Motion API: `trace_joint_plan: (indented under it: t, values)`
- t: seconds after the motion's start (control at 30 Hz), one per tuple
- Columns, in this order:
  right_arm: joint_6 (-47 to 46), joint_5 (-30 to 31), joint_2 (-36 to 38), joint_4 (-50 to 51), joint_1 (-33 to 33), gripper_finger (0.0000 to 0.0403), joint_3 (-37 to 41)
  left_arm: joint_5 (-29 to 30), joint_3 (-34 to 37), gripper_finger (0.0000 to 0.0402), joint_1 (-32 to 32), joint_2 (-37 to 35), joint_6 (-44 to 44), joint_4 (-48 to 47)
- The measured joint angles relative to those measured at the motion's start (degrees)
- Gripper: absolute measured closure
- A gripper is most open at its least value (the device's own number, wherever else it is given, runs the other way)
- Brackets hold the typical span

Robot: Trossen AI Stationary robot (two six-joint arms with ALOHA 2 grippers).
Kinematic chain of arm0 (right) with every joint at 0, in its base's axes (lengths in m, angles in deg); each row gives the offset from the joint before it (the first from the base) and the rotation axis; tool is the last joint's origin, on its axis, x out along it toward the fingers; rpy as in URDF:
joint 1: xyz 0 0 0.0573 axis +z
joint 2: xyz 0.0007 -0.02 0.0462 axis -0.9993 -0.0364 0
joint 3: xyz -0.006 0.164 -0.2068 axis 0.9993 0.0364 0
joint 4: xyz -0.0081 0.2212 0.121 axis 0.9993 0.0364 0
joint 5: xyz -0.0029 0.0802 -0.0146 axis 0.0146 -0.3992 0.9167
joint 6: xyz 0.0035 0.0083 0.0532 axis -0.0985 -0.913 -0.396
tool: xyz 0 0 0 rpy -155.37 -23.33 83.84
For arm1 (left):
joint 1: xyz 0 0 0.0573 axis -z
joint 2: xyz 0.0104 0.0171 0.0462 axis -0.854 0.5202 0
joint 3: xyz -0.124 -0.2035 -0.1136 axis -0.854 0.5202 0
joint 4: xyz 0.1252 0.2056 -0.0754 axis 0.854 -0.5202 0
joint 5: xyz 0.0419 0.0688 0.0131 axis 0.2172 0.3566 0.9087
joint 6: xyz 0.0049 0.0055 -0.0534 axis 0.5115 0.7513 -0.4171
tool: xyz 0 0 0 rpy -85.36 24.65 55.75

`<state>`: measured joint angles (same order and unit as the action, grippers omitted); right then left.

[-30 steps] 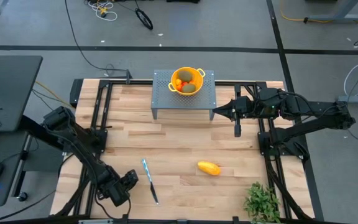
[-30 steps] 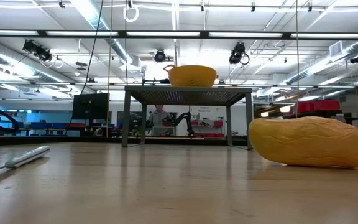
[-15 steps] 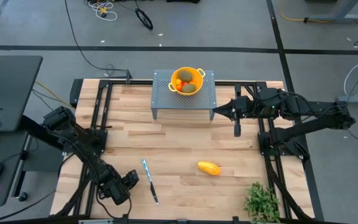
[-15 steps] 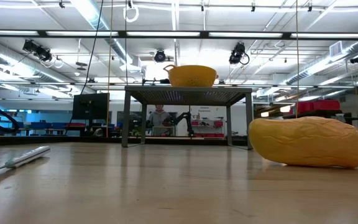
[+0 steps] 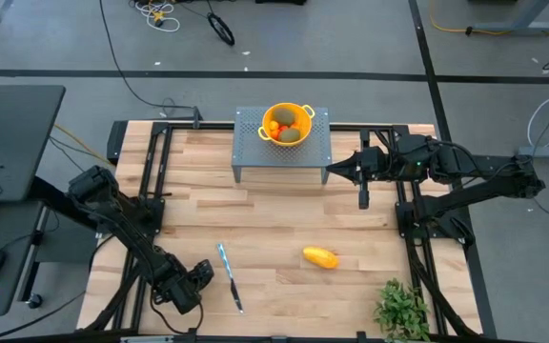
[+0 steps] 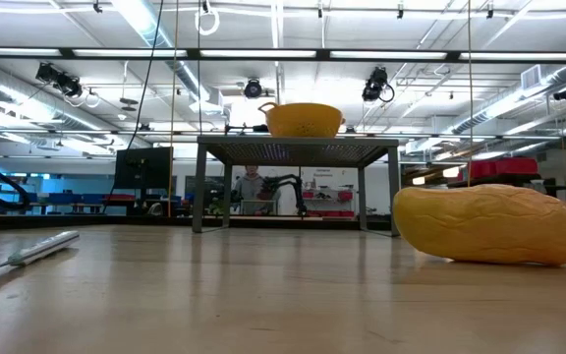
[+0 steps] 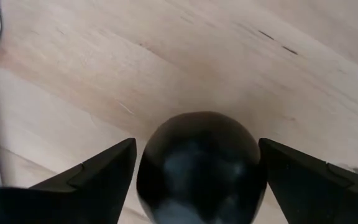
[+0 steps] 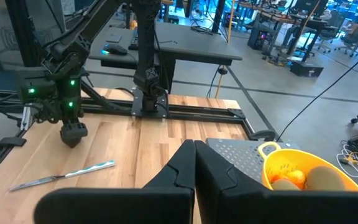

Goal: Pick & Place Fruit
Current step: Put the plum into the yellow colander bowl on the shelf

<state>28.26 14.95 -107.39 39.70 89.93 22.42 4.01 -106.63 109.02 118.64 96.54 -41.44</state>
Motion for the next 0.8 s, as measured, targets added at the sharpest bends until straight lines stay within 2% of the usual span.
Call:
trace_joint_plan:
  t: [0.37, 0.8]
  values:
    - [0.0, 0.0, 0.0, 0.0, 0.0, 0.04, 0.0, -0.1, 0.0, 0.0117, 0.0, 0.0, -0.9, -0.1]
    - [0.0, 0.0, 0.0, 0.0, 0.0, 0.04, 0.0, -1.2, -0.1, 0.0123, 0.0, 0.0, -2.7, -0.1]
